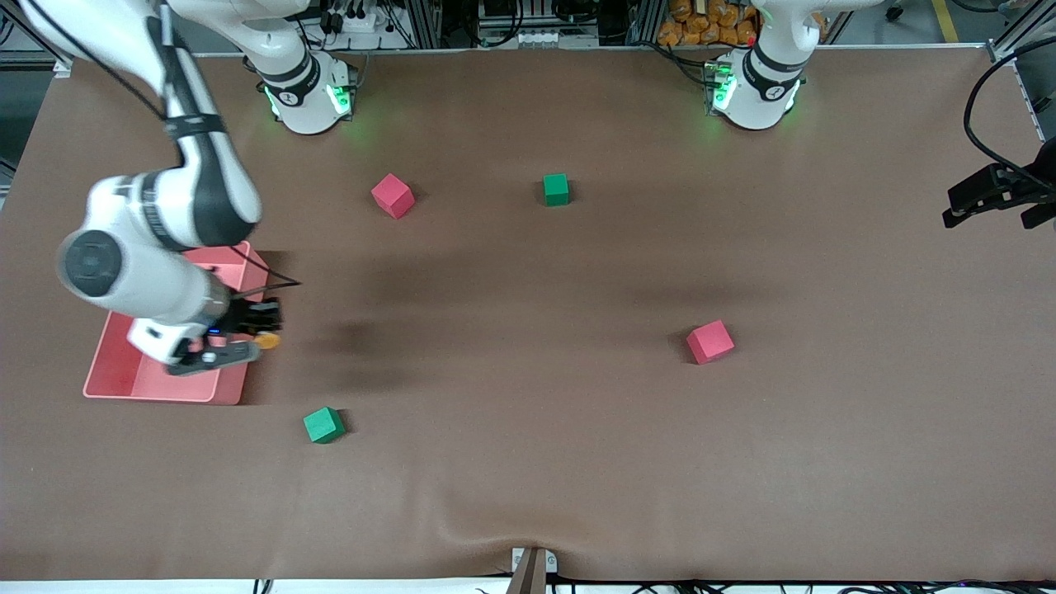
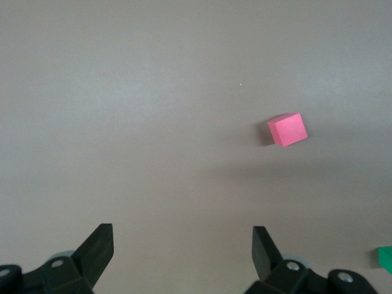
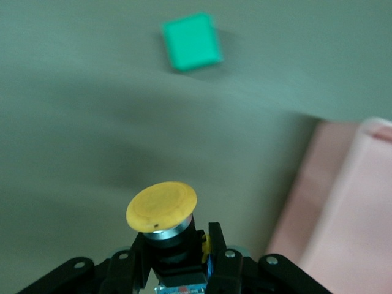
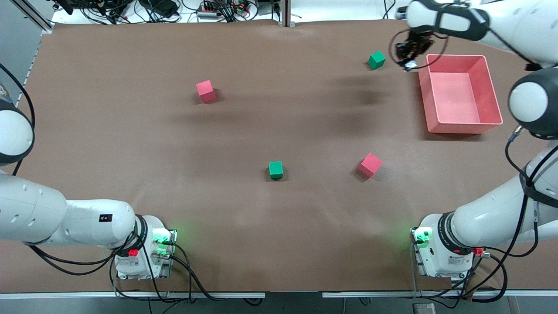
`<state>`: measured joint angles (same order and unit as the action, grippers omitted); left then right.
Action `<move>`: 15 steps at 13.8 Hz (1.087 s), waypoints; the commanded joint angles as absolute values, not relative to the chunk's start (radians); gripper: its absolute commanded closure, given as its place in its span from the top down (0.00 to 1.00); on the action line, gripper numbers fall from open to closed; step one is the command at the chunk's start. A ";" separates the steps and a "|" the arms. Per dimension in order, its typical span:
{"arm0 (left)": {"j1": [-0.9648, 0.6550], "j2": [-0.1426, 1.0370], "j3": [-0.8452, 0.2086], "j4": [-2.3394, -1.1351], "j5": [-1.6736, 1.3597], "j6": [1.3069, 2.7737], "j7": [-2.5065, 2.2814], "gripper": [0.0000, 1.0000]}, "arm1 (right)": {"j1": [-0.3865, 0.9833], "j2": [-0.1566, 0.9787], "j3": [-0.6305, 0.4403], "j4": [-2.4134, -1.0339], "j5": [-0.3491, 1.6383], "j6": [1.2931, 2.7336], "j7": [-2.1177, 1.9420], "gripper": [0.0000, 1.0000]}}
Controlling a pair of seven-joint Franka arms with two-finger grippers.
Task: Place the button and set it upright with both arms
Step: 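Lift the button out of the bin with the right gripper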
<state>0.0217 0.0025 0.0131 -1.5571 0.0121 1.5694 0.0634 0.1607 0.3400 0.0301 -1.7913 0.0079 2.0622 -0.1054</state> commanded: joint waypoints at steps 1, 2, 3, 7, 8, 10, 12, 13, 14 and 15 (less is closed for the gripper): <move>0.020 0.008 0.011 -1.546 0.017 1.557 0.083 1.00 | 0.286 0.431 0.017 -1.651 -0.018 2.074 -0.110 0.04; 0.020 0.009 0.011 -1.548 0.017 1.557 0.083 1.00 | 0.337 0.463 0.017 -1.596 -0.047 2.075 -0.132 0.04; 0.021 0.012 0.011 -1.548 0.017 1.557 0.083 1.00 | 0.372 0.480 0.017 -1.563 -0.051 2.075 -0.138 0.04; 0.021 0.015 0.011 -1.548 0.017 1.557 0.084 1.00 | 0.501 0.541 0.020 -1.534 -0.040 2.097 -0.127 0.04; 0.020 0.015 0.011 -1.548 0.017 1.557 0.084 1.00 | 0.538 0.587 0.020 -1.484 -0.038 2.109 -0.129 0.04; 0.020 0.017 0.011 -1.548 0.017 1.557 0.084 1.00 | 0.621 0.610 0.020 -1.462 -0.037 2.062 -0.127 0.04; 0.018 0.017 0.011 -1.548 0.017 1.557 0.084 1.00 | 0.667 0.652 0.020 -1.460 -0.038 2.069 -0.114 0.04; 0.018 0.023 0.009 -1.548 0.017 1.557 0.084 1.00 | 0.693 0.675 0.020 -1.454 -0.040 2.075 -0.069 0.04; 0.018 0.023 0.009 -1.546 0.015 1.557 0.084 1.00 | 0.706 0.690 0.020 -1.453 -0.035 2.100 -0.027 0.04; 0.018 0.023 0.009 -1.548 0.017 1.557 0.084 1.00 | 0.707 0.702 0.021 -1.448 -0.026 2.144 -0.008 0.04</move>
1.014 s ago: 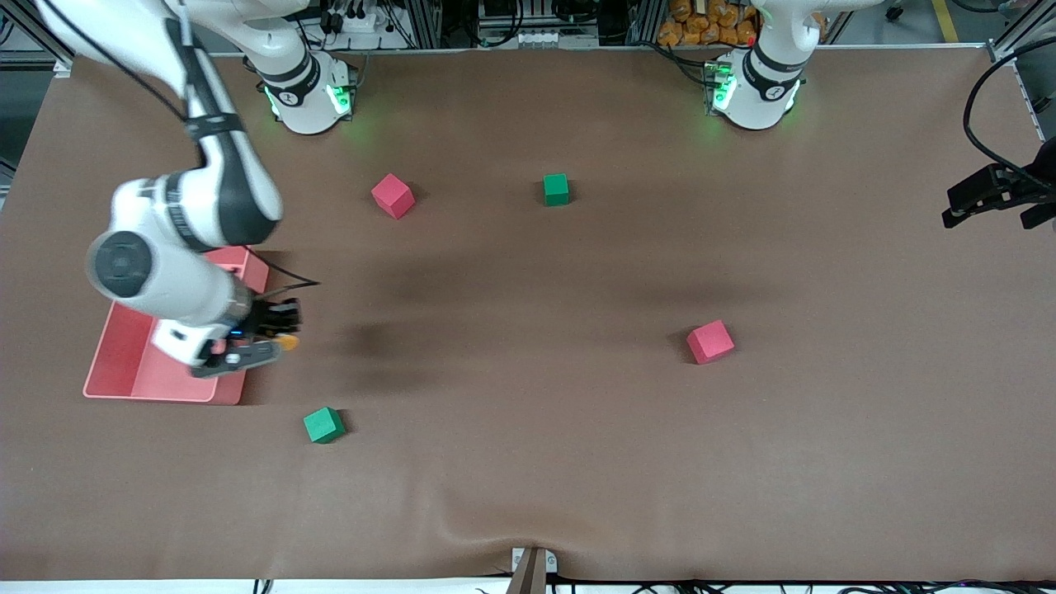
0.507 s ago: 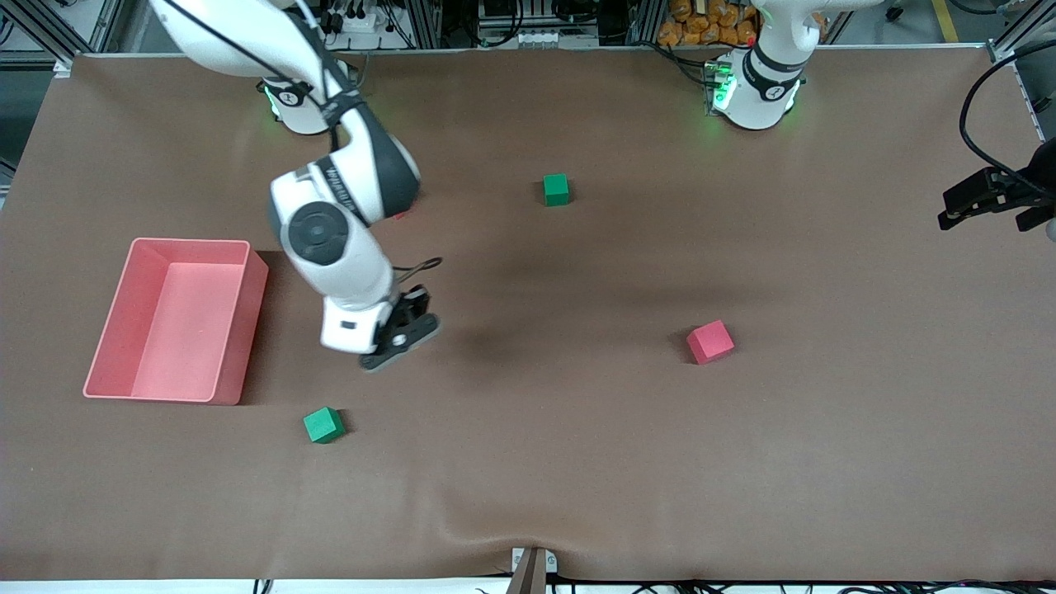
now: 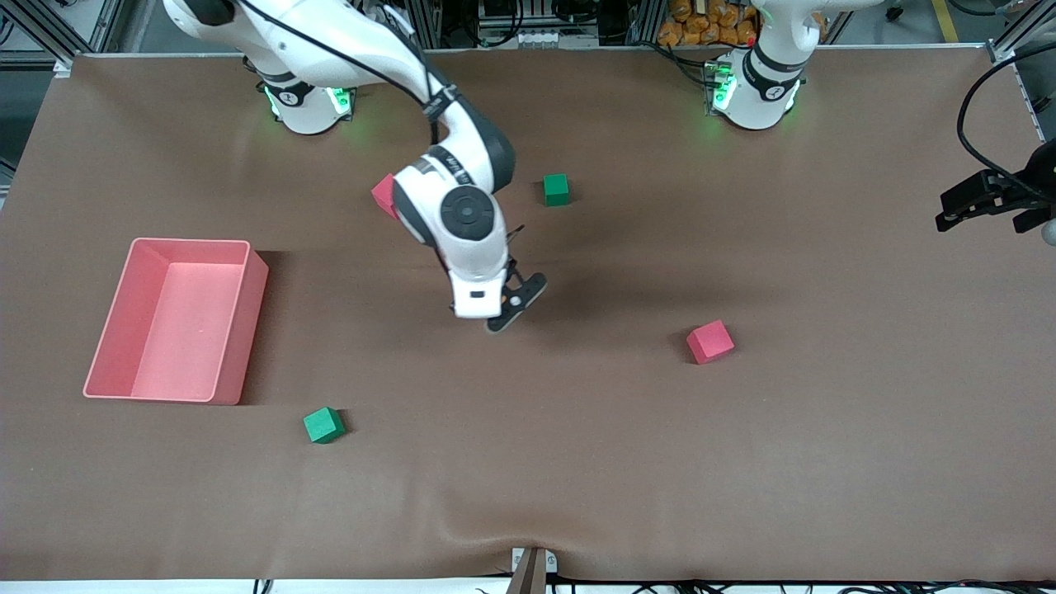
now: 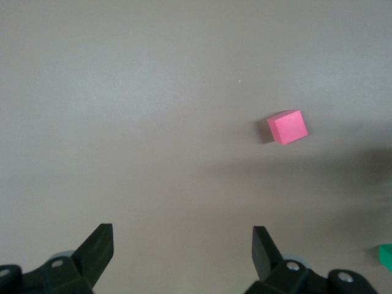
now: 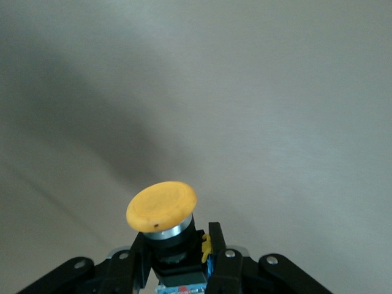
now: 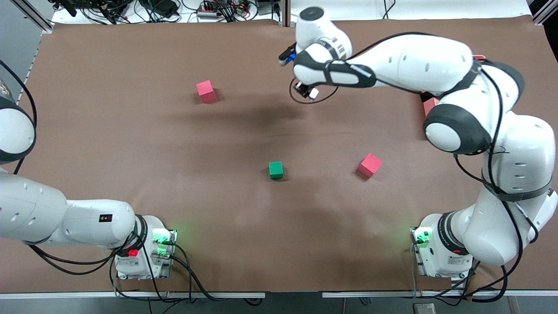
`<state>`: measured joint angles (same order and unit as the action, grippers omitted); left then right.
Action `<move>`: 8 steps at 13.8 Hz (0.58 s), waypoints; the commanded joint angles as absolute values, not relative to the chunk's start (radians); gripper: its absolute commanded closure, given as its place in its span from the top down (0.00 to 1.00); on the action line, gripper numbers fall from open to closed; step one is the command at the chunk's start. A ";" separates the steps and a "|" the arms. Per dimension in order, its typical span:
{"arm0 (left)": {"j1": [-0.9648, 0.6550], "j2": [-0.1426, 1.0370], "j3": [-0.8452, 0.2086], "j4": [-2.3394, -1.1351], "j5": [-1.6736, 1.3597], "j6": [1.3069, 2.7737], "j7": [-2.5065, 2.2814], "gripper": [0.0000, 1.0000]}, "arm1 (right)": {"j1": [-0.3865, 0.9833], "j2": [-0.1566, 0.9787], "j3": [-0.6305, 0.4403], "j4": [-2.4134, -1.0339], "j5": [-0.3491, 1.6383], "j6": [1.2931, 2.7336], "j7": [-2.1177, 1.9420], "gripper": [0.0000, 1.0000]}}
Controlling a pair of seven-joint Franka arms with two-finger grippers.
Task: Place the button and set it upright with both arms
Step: 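Carry the button to the table middle with the right gripper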
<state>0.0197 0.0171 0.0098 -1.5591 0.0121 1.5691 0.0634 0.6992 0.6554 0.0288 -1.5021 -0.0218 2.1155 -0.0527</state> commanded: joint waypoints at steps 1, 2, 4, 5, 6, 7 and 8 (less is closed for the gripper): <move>0.018 0.025 0.009 -1.548 0.015 1.557 0.084 1.00 | 0.712 0.712 0.021 -1.448 0.012 2.166 0.015 0.04; 0.018 0.028 0.008 -1.546 0.012 1.557 0.084 1.00 | 0.719 0.721 0.021 -1.445 0.058 2.167 0.038 0.05; 0.018 0.029 0.008 -1.546 0.012 1.557 0.084 1.00 | 0.712 0.758 0.021 -1.411 0.180 2.166 0.096 0.05; 0.018 0.029 0.008 -1.546 0.012 1.557 0.084 1.00 | 0.710 0.774 0.020 -1.398 0.210 2.166 0.119 0.05; 0.018 0.029 0.006 -1.548 0.012 1.557 0.084 1.00 | 0.701 0.781 0.020 -1.396 0.219 2.166 0.159 0.05; 0.017 0.029 0.006 -1.548 0.012 1.557 0.084 1.00 | 0.700 0.782 0.020 -1.394 0.222 2.166 0.213 0.09; 0.018 0.031 0.006 -1.548 0.012 1.557 0.084 1.00 | 0.689 0.784 0.020 -1.394 0.229 2.163 0.274 0.09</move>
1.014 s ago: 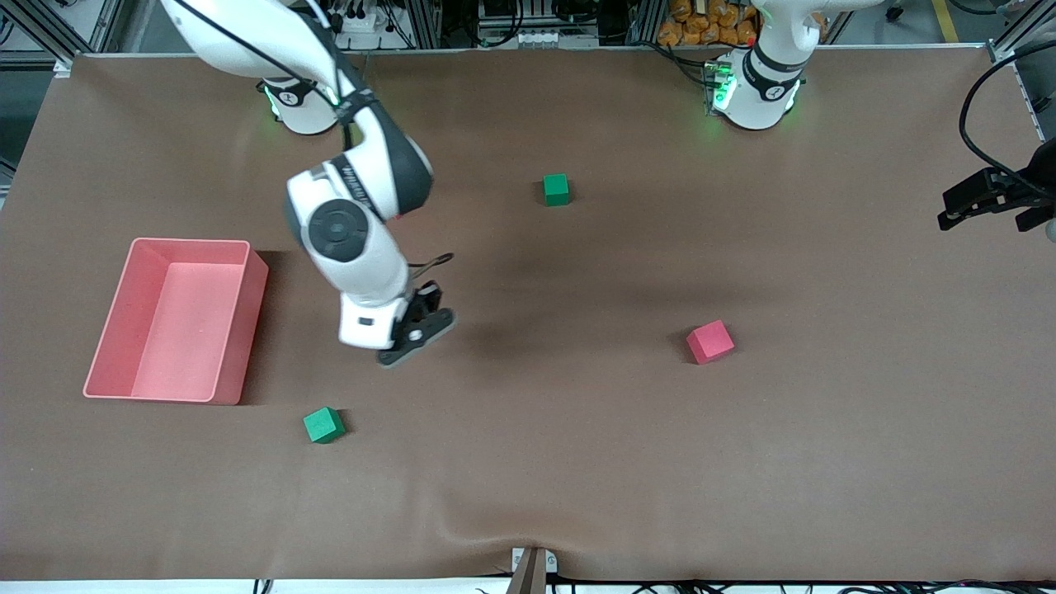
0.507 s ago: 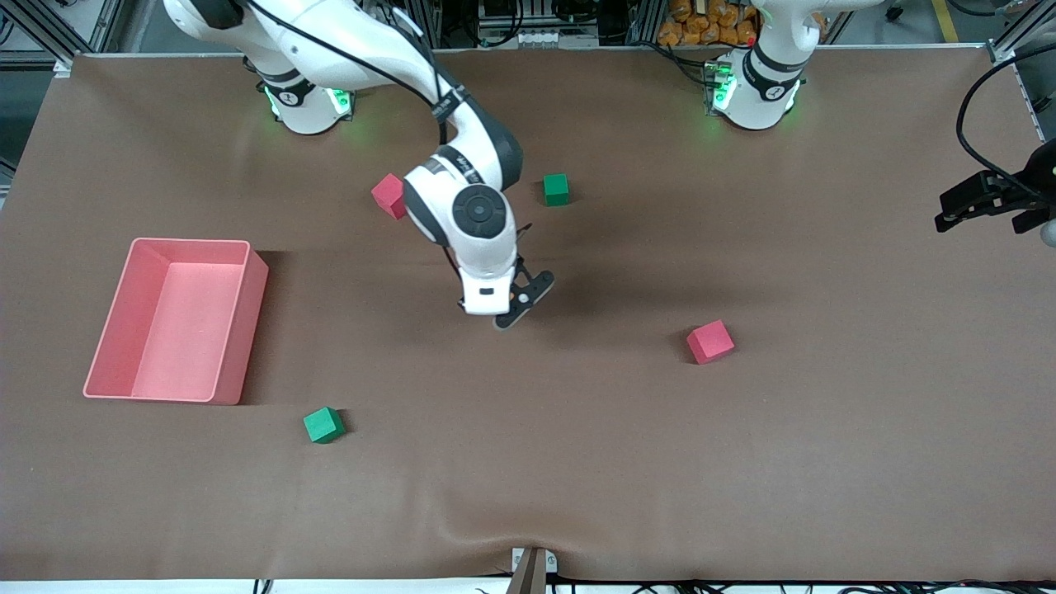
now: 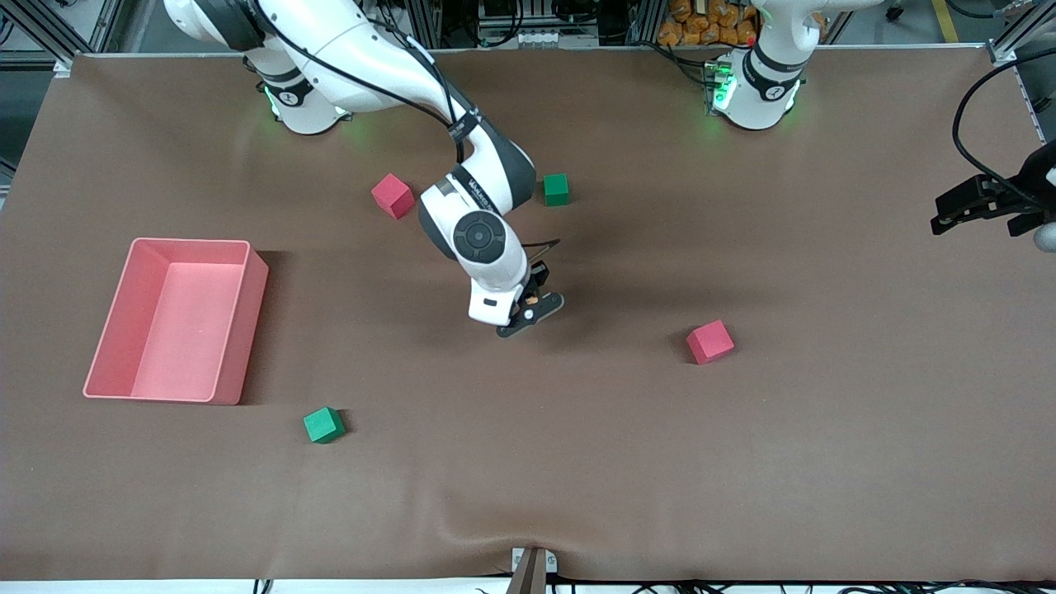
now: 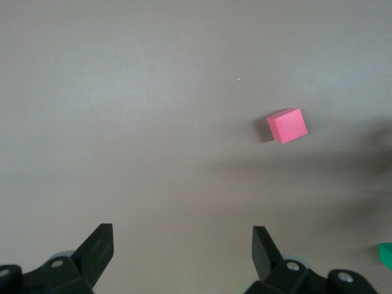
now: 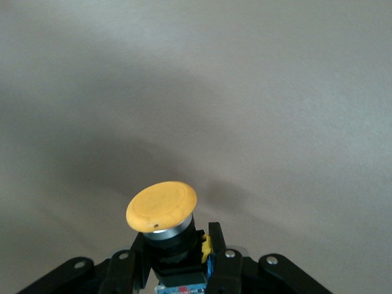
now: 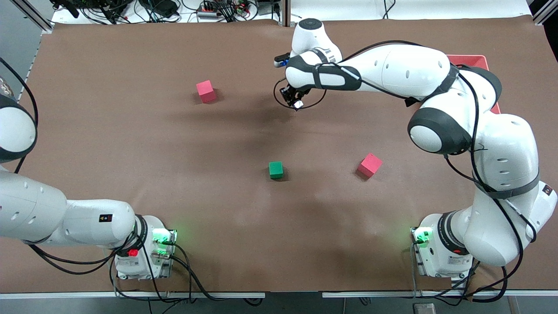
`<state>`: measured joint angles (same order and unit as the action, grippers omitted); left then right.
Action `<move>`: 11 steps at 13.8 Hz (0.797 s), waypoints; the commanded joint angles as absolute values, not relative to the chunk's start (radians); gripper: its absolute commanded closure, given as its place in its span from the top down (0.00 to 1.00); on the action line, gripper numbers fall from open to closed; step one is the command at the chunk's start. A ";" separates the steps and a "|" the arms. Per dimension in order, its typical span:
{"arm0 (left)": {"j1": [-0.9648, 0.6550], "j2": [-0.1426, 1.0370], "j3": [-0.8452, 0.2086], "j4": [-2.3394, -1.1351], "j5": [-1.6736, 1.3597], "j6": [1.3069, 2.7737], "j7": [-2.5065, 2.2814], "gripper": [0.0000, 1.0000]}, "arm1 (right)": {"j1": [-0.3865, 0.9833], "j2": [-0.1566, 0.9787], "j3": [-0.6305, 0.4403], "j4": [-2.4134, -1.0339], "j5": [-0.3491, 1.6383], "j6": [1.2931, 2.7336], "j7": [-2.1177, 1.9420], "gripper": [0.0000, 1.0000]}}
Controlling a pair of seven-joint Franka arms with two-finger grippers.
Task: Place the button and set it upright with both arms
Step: 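Carry the button to the table middle with the right gripper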
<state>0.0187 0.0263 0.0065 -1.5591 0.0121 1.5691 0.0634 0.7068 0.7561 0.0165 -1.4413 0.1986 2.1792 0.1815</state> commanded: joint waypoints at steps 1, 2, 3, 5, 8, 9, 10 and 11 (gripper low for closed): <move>0.017 0.031 0.006 -1.548 0.012 1.557 0.084 1.00 | 0.674 0.793 0.018 -1.394 0.232 2.160 0.293 0.09; 0.017 0.031 0.005 -1.548 0.012 1.557 0.086 1.00 | 0.672 0.799 0.020 -1.394 0.233 2.163 0.298 0.09; 0.015 0.031 0.005 -1.548 0.012 1.557 0.086 1.00 | 0.678 0.810 0.020 -1.391 0.241 2.164 0.331 0.09; 0.012 0.034 0.005 -1.549 0.012 1.557 0.084 1.00 | 0.689 0.825 0.020 -1.367 0.248 2.168 0.475 0.09; 0.011 0.038 0.005 -1.549 0.012 1.557 0.084 1.00 | 0.706 0.876 0.020 -1.304 0.247 2.168 0.549 0.09; 0.011 0.040 0.003 -1.549 0.012 1.557 0.086 1.00 | 0.709 0.888 0.020 -1.289 0.247 2.169 0.599 0.09; 0.011 0.040 0.003 -1.549 0.012 1.557 0.084 1.00 | 0.713 0.903 0.020 -1.273 0.247 2.171 0.648 0.09; 0.011 0.041 0.003 -1.549 0.012 1.557 0.086 1.00 | 0.715 0.917 0.020 -1.252 0.247 2.169 0.685 0.09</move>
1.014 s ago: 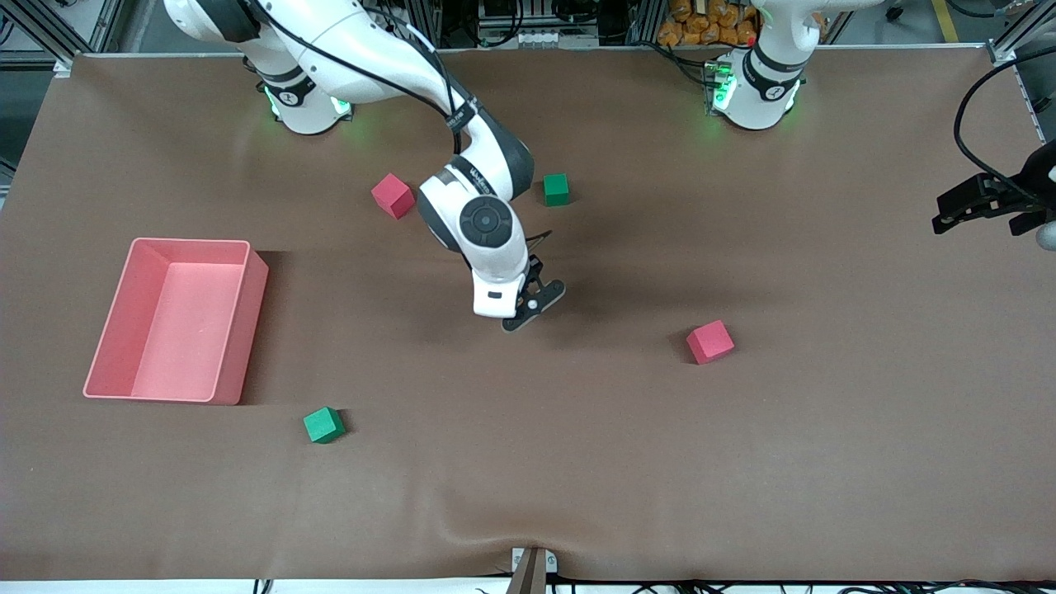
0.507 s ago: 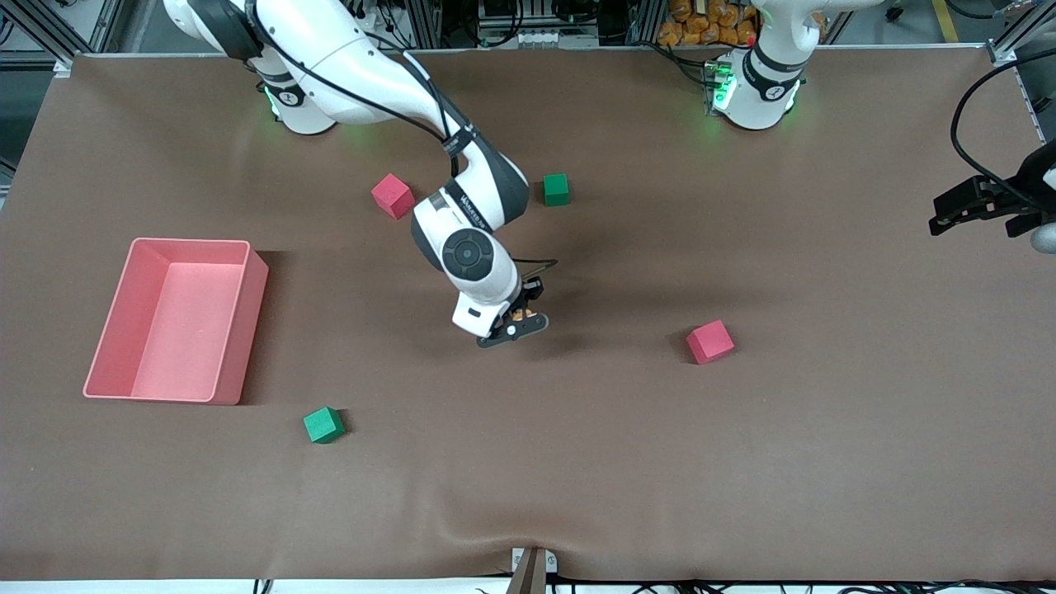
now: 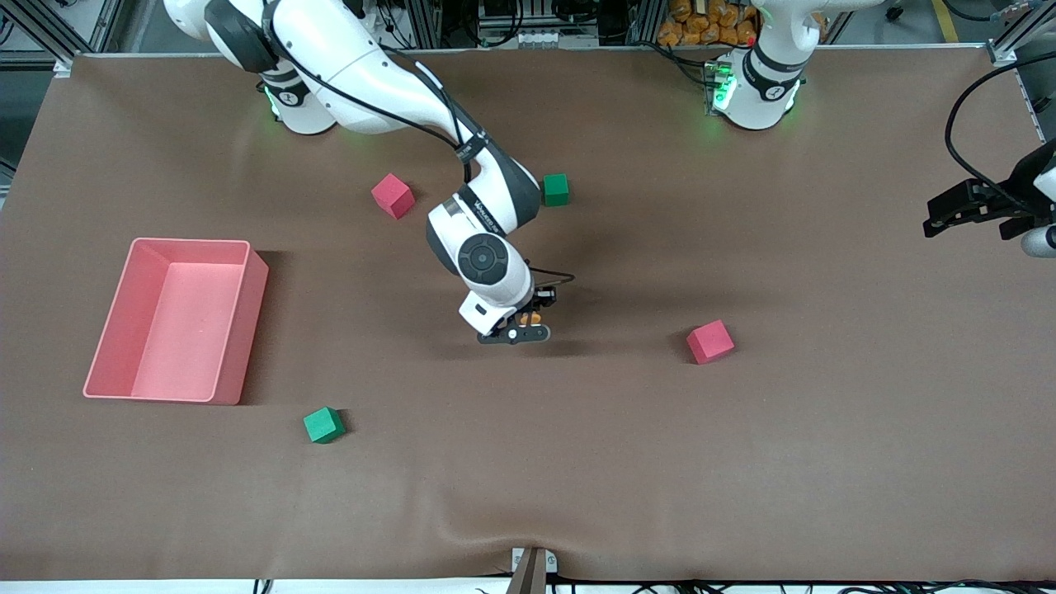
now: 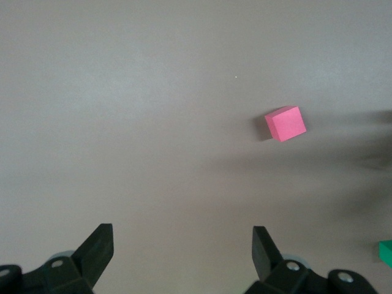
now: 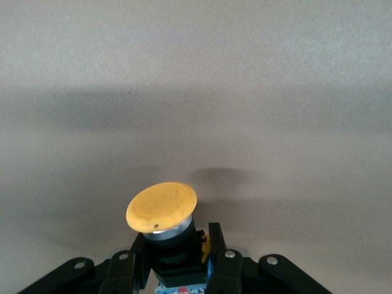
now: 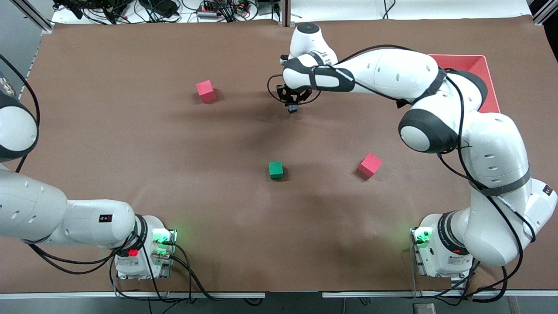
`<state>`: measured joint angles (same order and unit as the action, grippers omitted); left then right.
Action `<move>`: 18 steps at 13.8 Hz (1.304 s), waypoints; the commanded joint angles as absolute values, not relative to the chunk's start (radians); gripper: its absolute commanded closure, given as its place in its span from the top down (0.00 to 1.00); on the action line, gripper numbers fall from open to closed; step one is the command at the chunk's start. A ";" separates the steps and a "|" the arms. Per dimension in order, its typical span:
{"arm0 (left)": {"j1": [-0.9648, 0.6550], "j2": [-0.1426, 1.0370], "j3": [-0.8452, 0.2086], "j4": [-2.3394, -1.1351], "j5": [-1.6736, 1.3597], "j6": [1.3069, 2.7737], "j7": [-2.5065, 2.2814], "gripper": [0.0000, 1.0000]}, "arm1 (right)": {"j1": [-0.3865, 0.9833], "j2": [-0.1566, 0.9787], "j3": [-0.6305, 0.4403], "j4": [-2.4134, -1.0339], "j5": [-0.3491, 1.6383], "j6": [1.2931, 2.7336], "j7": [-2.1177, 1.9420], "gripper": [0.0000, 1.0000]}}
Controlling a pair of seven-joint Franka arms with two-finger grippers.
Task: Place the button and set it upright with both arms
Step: 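Carry the button to the table middle with the right gripper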
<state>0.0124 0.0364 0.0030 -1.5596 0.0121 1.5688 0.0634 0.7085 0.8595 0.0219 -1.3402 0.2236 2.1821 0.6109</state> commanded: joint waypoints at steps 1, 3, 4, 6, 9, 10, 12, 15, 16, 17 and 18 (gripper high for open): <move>0.011 0.041 0.003 -1.549 0.012 1.557 0.086 1.00 | 0.715 0.928 0.020 -1.238 0.247 2.168 0.704 0.09; 0.009 0.041 0.003 -1.549 0.012 1.557 0.084 1.00 | 0.715 0.933 0.020 -1.238 0.247 2.166 0.706 0.09; 0.009 0.043 0.003 -1.549 0.012 1.557 0.084 1.00 | 0.713 0.933 0.020 -1.238 0.245 2.164 0.707 0.11; 0.006 0.043 0.003 -1.549 0.012 1.557 0.084 1.00 | 0.710 0.937 0.018 -1.238 0.245 2.164 0.707 0.12; 0.003 0.046 0.002 -1.549 0.012 1.557 0.084 1.00 | 0.713 0.945 0.018 -1.242 0.239 2.158 0.707 0.14; 0.002 0.046 0.003 -1.548 0.012 1.557 0.084 1.00 | 0.713 0.945 0.018 -1.247 0.238 2.158 0.709 0.15; 0.002 0.046 0.003 -1.549 0.012 1.557 0.084 1.00 | 0.713 0.946 0.018 -1.247 0.236 2.157 0.710 0.23; 0.003 0.045 0.003 -1.548 0.012 1.557 0.084 1.00 | 0.710 0.942 0.015 -1.247 0.232 2.155 0.709 1.00; 0.003 0.044 0.003 -1.546 0.012 1.557 0.084 1.00 | 0.709 0.939 0.015 -1.247 0.232 2.154 0.709 1.00; 0.005 0.044 0.003 -1.546 0.012 1.557 0.084 1.00 | 0.710 0.934 0.012 -1.247 0.232 2.149 0.710 1.00; 0.005 0.044 0.003 -1.546 0.012 1.557 0.084 1.00 | 0.707 0.924 0.011 -1.247 0.232 2.138 0.712 1.00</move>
<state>0.0018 0.0419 0.0028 -1.5596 0.0121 1.5688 0.0634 0.7110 0.9291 0.0148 -1.2731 0.2237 2.1715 0.6976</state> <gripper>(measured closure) 0.000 0.242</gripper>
